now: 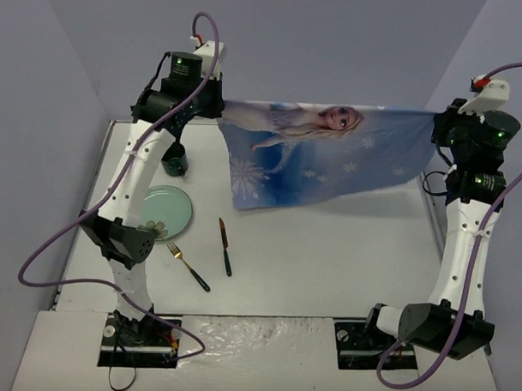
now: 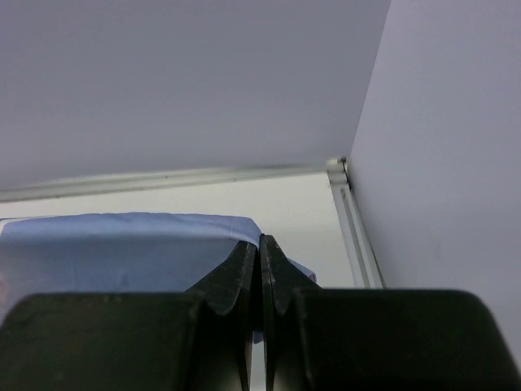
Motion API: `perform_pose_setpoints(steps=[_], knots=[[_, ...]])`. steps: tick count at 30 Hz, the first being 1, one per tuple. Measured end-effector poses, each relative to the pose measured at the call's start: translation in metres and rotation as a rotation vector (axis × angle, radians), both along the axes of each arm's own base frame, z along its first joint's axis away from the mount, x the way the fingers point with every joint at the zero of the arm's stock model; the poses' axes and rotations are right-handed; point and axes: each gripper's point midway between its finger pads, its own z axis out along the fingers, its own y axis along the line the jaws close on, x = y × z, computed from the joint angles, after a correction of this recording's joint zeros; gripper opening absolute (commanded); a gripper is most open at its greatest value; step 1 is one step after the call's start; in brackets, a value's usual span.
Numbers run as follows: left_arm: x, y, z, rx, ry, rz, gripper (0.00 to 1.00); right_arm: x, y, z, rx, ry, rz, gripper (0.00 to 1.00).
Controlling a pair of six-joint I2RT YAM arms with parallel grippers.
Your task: Set the dinner table for one person
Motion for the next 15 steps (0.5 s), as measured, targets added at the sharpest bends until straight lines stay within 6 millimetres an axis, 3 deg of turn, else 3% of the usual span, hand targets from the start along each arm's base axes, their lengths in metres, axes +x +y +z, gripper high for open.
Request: perform_pose_setpoints(steps=[3, 7, 12, 15], knots=[[-0.02, 0.005, 0.036, -0.023, -0.071, -0.003, 0.0, -0.004, 0.0, 0.027, -0.013, -0.056, -0.012, 0.0], [-0.052, 0.012, 0.067, -0.052, -0.134, -0.018, 0.0, -0.007, 0.0, 0.036, -0.016, -0.067, -0.023, 0.0], [-0.087, 0.022, 0.082, -0.071, -0.16, -0.039, 0.0, -0.006, 0.006, 0.036, 0.01, -0.053, -0.002, 0.0], [-0.1, 0.028, 0.08, -0.066, -0.148, -0.039, 0.0, 0.004, 0.013, 0.046, 0.042, -0.062, 0.041, 0.0]])
